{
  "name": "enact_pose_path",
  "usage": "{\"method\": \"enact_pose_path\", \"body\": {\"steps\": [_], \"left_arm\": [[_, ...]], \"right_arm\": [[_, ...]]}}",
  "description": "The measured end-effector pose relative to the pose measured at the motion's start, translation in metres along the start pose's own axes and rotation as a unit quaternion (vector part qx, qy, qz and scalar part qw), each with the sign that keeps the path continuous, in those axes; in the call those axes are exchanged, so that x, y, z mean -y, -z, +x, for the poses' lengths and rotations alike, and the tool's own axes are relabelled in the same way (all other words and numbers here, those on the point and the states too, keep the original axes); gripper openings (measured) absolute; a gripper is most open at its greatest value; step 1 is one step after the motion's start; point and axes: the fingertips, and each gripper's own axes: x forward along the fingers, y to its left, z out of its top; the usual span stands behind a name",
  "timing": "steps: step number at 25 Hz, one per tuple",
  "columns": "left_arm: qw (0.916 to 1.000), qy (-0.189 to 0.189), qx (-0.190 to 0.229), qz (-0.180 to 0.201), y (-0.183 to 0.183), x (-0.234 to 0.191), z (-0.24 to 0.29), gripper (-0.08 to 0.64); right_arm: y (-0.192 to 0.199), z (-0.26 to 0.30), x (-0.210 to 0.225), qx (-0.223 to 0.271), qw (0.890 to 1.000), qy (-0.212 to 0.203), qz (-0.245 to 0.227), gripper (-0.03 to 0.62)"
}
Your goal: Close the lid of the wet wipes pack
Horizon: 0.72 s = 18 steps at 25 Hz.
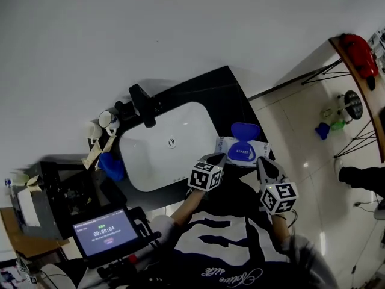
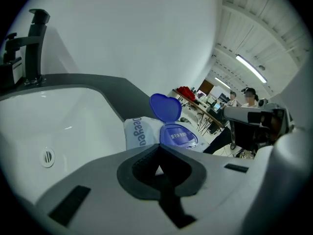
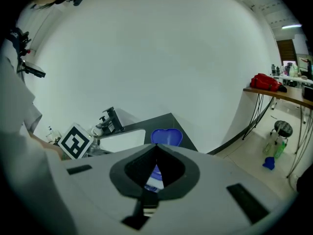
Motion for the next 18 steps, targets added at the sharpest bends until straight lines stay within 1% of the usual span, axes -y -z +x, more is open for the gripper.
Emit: {"method": "enact_pose_path", "body": {"steps": [3,6,8,10,12,14,18], "left_arm": [[0.9996,-0.018,-0.024,0.0,-0.002,-0.005,0.009,0.0],[0.9985,-0.029,-0.046,0.006,0.0,-0.004,0.015,0.0],[0.9983,-0.029,-0.051,0.005,0.001,-0.001,0.018,0.0],[0.9983,-0.027,-0.052,0.002,0.002,-0.001,0.018,0.0],[0.9982,-0.028,-0.052,0.002,0.002,-0.004,0.018,-0.001],[0.9981,-0.031,-0.053,0.003,0.001,-0.007,0.018,0.0],[0.9981,-0.032,-0.052,0.002,0.0,-0.009,0.018,0.0]], "right_arm": [[-0.01,0.02,0.021,-0.019,1.0,-0.008,-0.013,-0.002],[-0.014,0.04,0.056,-0.043,0.999,-0.008,-0.03,-0.002],[-0.016,0.055,0.08,-0.056,0.998,-0.012,-0.026,-0.002],[-0.016,0.076,0.095,-0.075,0.997,-0.026,-0.012,-0.002],[-0.014,0.1,0.097,-0.098,0.994,-0.053,0.0,-0.002],[-0.012,0.117,0.091,-0.117,0.99,-0.08,0.001,-0.002],[-0.01,0.123,0.073,-0.137,0.984,-0.114,-0.024,-0.002]]}}
